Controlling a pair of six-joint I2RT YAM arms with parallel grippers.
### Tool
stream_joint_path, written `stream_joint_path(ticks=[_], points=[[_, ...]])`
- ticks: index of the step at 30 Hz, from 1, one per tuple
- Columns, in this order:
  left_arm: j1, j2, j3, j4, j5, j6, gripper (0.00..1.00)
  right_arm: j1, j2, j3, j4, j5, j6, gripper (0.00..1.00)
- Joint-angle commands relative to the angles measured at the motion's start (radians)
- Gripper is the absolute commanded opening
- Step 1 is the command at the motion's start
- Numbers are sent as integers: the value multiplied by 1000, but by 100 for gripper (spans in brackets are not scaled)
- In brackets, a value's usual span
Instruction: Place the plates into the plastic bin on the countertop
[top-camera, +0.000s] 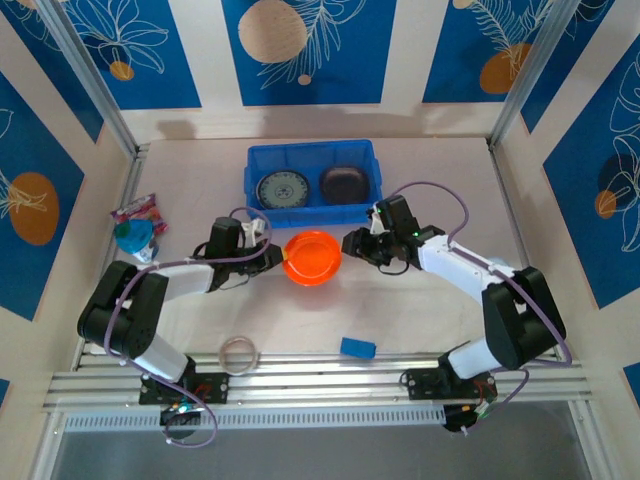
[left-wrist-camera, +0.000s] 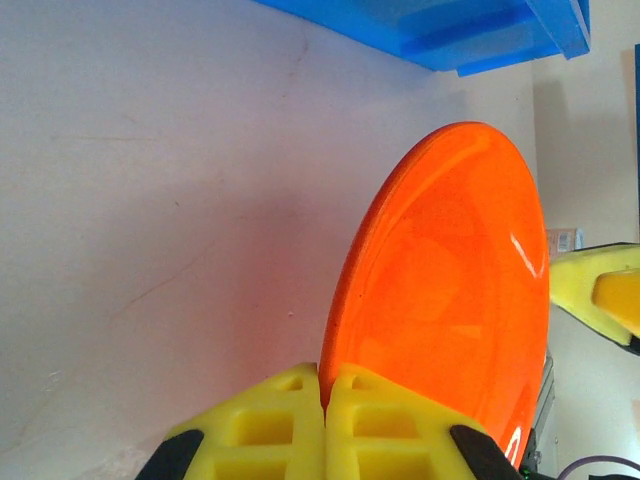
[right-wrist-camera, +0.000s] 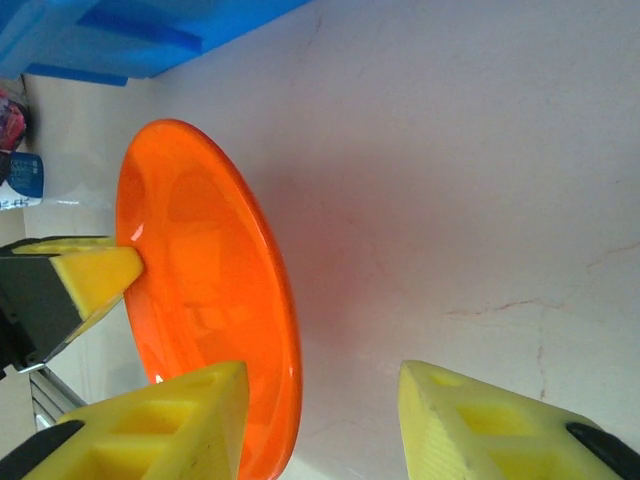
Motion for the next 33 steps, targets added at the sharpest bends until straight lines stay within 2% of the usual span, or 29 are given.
stream_joint_path(ticks=[1,5,10,13,15,16,17,19,20,21,22,25,29,33], points=[[-11,-18,37,4,16,28,0,13,29,21,17,-33,-5,44],[-16,-12,44,-1,24,30,0,16,56,31,39,-62,-5,41],[-20,-6,47,7,27,27,0,24,81,42,58,-76,-7,32],[-21,2,49,11,30,23,0,24,96,45,75,-92,2,22],[-21,3,49,11,28,23,0,25,104,51,79,-99,6,7],[-21,4,49,9,26,23,0,26,105,54,79,-101,6,3],[-21,3,51,2,23,23,0,26,107,57,78,-100,6,0],[-21,-1,56,-19,9,26,0,26,103,72,60,-97,6,0],[-21,-6,58,-26,3,29,6,26,99,82,49,-94,4,0],[-21,-15,59,-43,-13,35,32,26,93,100,29,-87,-2,0],[-21,-28,61,-65,-38,45,47,24,87,117,6,-78,-6,0],[-19,-82,69,-155,-116,90,72,21,72,200,-82,-34,-35,0],[-18,-183,79,-277,-240,153,86,5,93,346,-177,17,-67,0],[-18,-292,83,-384,-361,230,90,-6,176,534,-233,59,-100,0]])
